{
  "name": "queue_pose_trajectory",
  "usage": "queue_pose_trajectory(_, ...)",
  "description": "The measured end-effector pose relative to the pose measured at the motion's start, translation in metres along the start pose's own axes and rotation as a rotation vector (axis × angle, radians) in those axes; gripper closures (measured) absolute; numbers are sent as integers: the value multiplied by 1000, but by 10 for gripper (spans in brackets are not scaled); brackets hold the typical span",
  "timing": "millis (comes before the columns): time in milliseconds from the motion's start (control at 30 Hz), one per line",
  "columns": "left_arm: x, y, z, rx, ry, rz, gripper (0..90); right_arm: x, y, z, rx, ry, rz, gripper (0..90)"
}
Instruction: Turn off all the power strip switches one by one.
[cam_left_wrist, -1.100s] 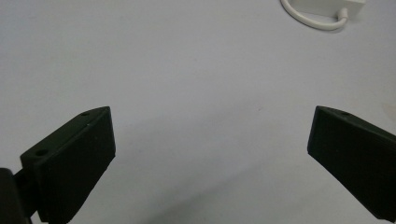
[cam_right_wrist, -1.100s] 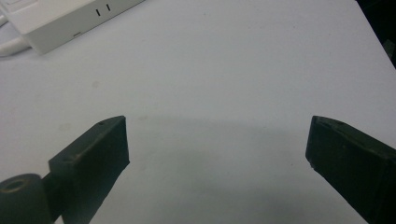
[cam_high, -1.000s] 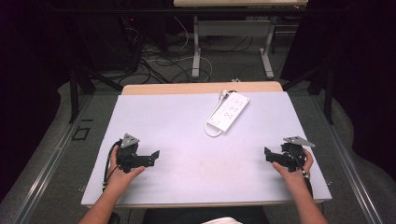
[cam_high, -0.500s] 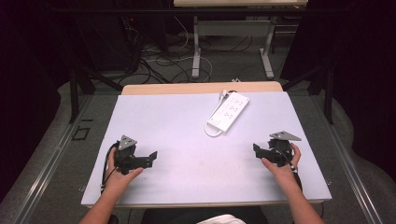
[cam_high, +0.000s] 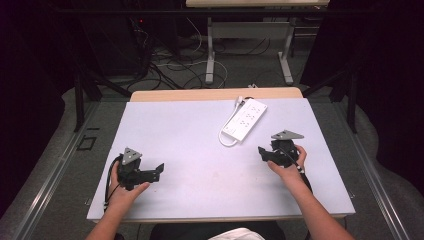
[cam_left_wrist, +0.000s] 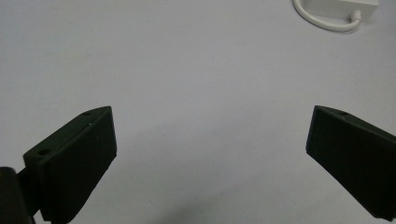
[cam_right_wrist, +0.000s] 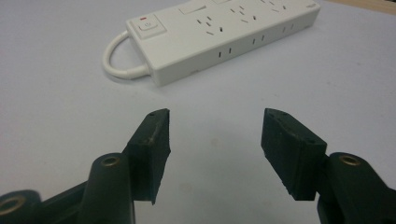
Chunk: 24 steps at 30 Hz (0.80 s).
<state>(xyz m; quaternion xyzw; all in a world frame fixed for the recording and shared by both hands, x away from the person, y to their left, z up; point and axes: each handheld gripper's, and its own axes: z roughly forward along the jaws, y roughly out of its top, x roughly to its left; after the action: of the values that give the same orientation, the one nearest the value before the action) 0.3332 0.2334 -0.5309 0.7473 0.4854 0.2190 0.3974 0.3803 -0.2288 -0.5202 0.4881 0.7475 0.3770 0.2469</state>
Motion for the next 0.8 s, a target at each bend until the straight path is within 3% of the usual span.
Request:
queue_pose_trajectory(433, -1, -1, 0, -5, 10, 10, 19, -1, 32, 14, 59, 64, 7, 480)
queue_pose_trajectory(467, -1, -1, 0, -7, 8, -3, 19, -1, 32, 14, 59, 64, 7, 480)
queue_pose_trajectory(700, 1, 0, 0, -6, 15, -1, 22, 7, 48, 23, 114, 66, -61, 517)
queue_pose_trajectory(800, 0, -1, 0, -6, 16, -10, 22, 10, 52, 26, 125, 65, -68, 526)
